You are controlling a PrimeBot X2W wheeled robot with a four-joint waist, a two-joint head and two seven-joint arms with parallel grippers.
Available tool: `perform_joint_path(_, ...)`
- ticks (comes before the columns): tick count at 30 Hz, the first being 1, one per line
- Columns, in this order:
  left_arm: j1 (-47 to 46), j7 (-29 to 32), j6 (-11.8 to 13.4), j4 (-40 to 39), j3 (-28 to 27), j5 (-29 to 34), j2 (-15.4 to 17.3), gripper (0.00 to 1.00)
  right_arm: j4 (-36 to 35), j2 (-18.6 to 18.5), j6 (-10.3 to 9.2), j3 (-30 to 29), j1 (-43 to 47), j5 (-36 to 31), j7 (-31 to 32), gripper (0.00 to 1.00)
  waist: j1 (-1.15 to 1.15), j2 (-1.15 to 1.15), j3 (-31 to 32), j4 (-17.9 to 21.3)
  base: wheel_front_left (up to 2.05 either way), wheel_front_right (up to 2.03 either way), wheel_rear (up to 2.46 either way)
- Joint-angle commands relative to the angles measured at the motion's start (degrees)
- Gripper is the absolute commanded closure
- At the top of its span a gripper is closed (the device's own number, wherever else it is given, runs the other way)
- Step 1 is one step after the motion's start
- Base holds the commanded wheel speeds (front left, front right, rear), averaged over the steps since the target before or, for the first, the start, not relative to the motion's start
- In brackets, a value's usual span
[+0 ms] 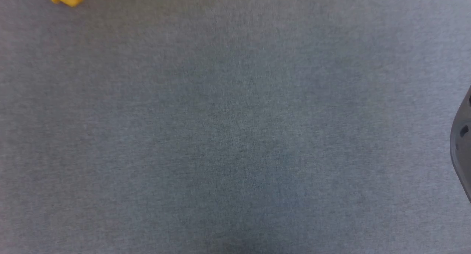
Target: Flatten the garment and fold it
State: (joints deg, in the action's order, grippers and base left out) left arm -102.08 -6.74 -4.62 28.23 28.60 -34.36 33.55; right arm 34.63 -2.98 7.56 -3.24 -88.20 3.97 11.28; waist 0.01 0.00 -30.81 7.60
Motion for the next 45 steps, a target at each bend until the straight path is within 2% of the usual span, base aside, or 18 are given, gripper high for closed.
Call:
perform_joint_path(1, 1.0, -1.58, -0.75, 0.39, 0.06, -0.46, 0.57, 1.0, 1.15, 0.08, -0.08, -0.27, -0.62, -0.62, -1.5, 1.0, -0.01, 0.0, -5.88, -0.34, 0.0, 0.0, 0.0)
perform_joint_path(6, 6.16, -5.74, -2.47, -0.69, 1.39, -3.28, 1.75, 1.0, 4.24, -1.06, -0.08, 0.78, 0.81, -1.08, -4.94, 1.0, -0.01, 0.0, -7.14, -2.7, 0.0, 0.0, 0.0)
perform_joint_path(11, 14.52, -7.47, -2.82, -7.42, 4.8, -5.79, 4.8, 1.0, 3.3, -3.31, -0.08, 4.99, 5.94, 3.38, -6.71, 1.0, -0.01, 0.0, -5.09, -4.74, 0.0, 0.0, 0.0)
perform_joint_path(15, 23.9, -7.93, -2.85, -14.95, 6.21, -8.73, 8.85, 1.0, -2.59, -6.07, -0.08, 9.05, 13.83, 10.0, -6.02, 1.0, -0.01, 0.0, -1.77, -5.69, 0.0, 0.0, 0.0)
perform_joint_path(18, 32.53, -8.04, -2.53, -20.49, 6.33, -10.64, 12.12, 1.0, -10.26, -8.78, -0.08, 10.66, 22.18, 14.71, -3.96, 1.0, -0.01, 0.0, 1.09, -6.02, 0.0, 0.0, 0.0)
perform_joint_path(21, 40.95, -8.09, -0.18, -25.7, 6.68, -11.49, 14.89, 1.0, -18.43, -11.1, -0.08, 10.03, 31.26, 17.6, -1.2, 1.0, -0.01, 0.0, 3.68, -6.4, 0.0, 0.0, 0.0)
perform_joint_path(24, 49.64, -8.12, 3.61, -30.76, 7.18, -11.89, 17.74, 1.0, -26.81, -12.41, -0.08, 8.2, 41.21, 19.46, 2.01, 1.0, -0.01, 0.0, 6.24, -6.62, 0.0, 0.0, 0.0)
perform_joint_path(30, 66.43, -8.17, 11.0, -39.66, 9.51, -13.45, 21.48, 1.0, -39.81, -10.61, -0.08, 2.77, 58.79, 20.1, 6.82, 1.0, -0.01, 0.0, 10.52, -7.11, 0.0, 0.0, 0.0)
perform_joint_path(36, 79.93, -6.09, 16.48, -43.52, 14.91, -14.66, 23.51, 1.0, -45.27, -8.84, -0.08, -1.86, 73.21, 19.94, 10.3, 1.0, -0.01, 0.0, 14.93, -8.02, 0.0, 0.0, 0.0)
perform_joint_path(40, 85.6, -1.78, 18.85, -44.15, 18.29, -16.97, 24.44, 1.0, -46.62, -8.44, -0.08, -4.68, 80.41, 20.26, 11.94, 1.0, -0.01, 0.0, 17.41, -8.86, 0.0, 0.0, 0.0)
perform_joint_path(45, 91.44, 4.03, 20.57, -45.04, 21.83, -21.86, 24.91, 1.0, -47.46, -8.3, -0.08, -6.85, 88.09, 20.83, 13.44, 1.0, -0.01, 0.0, 19.92, -9.48, 0.0, 0.0, 0.0)
